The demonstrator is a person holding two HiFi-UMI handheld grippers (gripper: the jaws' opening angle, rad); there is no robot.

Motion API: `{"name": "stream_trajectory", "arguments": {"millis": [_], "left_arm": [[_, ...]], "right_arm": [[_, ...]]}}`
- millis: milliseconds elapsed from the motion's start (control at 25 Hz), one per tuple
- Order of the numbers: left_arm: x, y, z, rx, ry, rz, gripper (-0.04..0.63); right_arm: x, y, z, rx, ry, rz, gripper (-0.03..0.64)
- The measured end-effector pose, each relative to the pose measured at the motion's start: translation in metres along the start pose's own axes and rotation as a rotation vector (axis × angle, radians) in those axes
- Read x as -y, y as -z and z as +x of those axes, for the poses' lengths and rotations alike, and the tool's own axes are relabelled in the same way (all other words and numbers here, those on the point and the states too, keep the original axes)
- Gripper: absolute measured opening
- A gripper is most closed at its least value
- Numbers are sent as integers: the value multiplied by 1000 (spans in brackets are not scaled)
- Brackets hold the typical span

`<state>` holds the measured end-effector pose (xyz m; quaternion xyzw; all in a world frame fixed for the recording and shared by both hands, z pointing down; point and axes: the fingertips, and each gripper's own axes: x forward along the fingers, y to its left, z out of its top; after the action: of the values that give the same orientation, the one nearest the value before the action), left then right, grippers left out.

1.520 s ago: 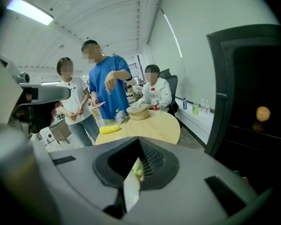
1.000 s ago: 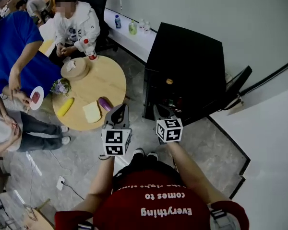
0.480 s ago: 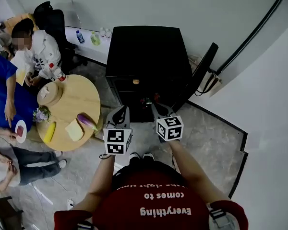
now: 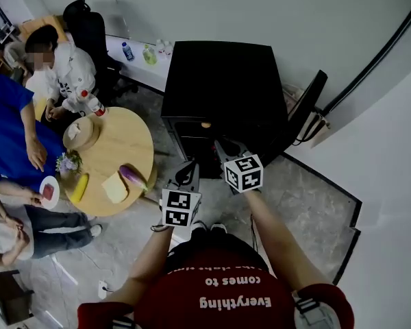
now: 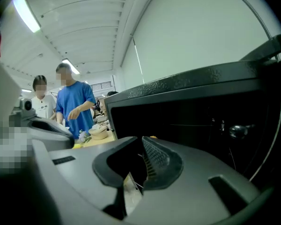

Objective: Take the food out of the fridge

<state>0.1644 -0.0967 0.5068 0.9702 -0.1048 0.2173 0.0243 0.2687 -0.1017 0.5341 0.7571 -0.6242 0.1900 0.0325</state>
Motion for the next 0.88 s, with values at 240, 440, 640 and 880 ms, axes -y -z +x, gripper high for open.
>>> {"name": "stream_trajectory", "arguments": {"millis": [240, 440, 640, 880], "left_arm": [[-8, 9, 0, -25, -6, -19, 2], [-18, 17, -5, -39, -23, -41, 2], [-30, 28, -11, -55, -51, -63, 2], [-40, 35, -16, -65, -77, -82, 2]], "right_arm": [[10, 16, 43, -113, 2, -30, 140], [23, 26, 76, -197, 44, -79, 166], [36, 27, 105, -235, 109, -73, 166], [36, 26, 119, -327, 168, -196, 166]]}}
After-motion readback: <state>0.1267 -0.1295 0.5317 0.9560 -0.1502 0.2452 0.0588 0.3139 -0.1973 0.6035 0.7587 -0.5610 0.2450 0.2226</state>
